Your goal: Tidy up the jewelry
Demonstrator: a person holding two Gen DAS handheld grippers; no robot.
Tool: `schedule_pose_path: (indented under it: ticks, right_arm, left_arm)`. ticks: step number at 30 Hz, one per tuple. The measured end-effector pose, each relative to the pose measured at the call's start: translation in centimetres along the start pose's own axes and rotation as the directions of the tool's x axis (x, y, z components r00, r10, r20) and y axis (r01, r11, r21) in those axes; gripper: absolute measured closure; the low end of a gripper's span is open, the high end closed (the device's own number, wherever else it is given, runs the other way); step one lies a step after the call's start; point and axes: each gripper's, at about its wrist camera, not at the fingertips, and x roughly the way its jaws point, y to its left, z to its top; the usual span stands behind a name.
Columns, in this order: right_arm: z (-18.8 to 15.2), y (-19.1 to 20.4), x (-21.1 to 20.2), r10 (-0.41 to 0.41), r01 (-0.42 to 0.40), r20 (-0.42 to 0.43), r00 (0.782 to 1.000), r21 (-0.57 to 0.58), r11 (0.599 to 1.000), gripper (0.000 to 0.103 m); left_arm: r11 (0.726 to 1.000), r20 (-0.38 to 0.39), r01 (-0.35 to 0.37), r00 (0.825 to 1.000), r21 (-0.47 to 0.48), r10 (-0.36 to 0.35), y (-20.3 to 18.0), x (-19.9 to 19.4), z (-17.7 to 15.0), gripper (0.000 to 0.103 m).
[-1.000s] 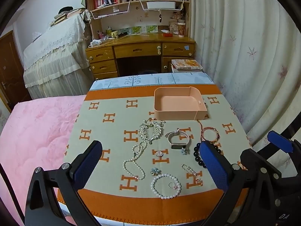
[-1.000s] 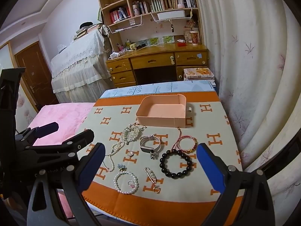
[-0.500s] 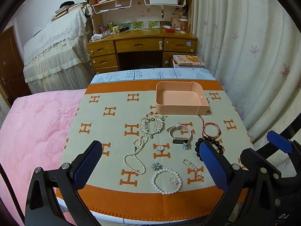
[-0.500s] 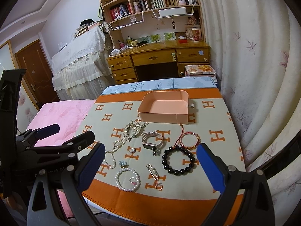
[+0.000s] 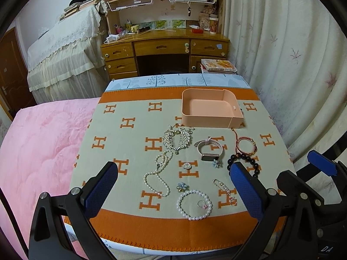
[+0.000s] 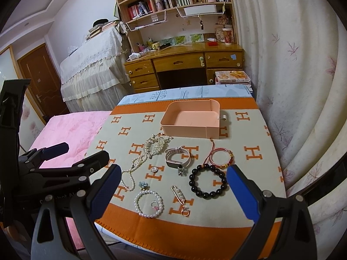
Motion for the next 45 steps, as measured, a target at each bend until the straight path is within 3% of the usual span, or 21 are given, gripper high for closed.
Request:
schedule_pose_path:
  ticks: [12, 29, 45]
  right_arm:
    - [0.4, 0.0, -0.3, 0.004, -0.004, 0.0, 1.0, -0.002, 1.0, 0.005]
    - [-1.9, 1.6, -3.9, 0.012, -0.011, 0.039, 0.999, -0.025, 1.0, 0.005]
    - [-2.7, 2.0, -3.2, 0.014, -0.015, -0.026, 1.0, -0.014, 1.0, 0.005]
  left_arm:
    - [1.0, 0.017, 0.002, 1.0, -0.004, -0.002, 0.2, -0.7, -0.4, 0.001]
    - [1.0, 0.059, 0.0, 0.998, -0.015, 0.001, 0.6, -4.6, -3.3, 0.001]
    - [1.0, -0.016, 0.002, 1.0, -0.014, -0.002, 1.2, -3.3, -4.1, 0.001]
